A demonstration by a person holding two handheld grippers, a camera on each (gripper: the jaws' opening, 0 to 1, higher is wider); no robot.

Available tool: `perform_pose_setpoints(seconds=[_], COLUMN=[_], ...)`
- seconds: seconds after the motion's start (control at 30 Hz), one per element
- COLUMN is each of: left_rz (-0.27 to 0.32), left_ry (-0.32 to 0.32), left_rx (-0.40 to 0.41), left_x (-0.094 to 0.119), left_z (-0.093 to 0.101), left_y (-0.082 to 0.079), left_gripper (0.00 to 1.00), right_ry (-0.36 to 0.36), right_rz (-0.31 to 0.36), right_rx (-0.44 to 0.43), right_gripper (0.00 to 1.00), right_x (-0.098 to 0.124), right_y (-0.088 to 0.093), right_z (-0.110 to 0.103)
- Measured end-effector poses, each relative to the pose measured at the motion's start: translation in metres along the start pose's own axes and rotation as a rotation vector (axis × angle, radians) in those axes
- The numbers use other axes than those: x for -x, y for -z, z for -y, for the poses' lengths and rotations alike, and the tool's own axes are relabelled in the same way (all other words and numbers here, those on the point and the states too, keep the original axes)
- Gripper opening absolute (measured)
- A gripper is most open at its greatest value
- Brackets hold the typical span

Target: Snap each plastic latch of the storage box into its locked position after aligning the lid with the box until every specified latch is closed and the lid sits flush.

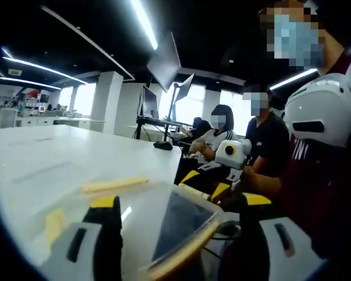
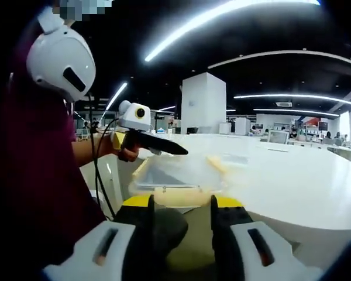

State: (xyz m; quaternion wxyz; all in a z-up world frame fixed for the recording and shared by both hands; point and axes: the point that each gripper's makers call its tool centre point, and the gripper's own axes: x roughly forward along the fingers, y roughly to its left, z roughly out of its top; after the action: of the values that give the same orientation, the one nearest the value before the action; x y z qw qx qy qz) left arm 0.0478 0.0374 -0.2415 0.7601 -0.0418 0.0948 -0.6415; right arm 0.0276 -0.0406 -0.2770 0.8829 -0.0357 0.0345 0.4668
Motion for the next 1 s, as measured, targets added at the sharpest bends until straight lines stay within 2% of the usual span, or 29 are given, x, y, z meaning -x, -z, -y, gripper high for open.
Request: perform_pose_setpoints(seconds=[1.0], left_rz=[-0.031], left_ry=[-0.008], left_rx=[-0.016], left_x=[0.003], left_z=[0.0], left_y=[0.003], left_gripper=[0.83], right_ry=[0.004], right_rz=[0.02], right_rx=[0.004], right_gripper=[0.36], right_x=[-0.012], right_y=[-0.005], right_z=[0.03])
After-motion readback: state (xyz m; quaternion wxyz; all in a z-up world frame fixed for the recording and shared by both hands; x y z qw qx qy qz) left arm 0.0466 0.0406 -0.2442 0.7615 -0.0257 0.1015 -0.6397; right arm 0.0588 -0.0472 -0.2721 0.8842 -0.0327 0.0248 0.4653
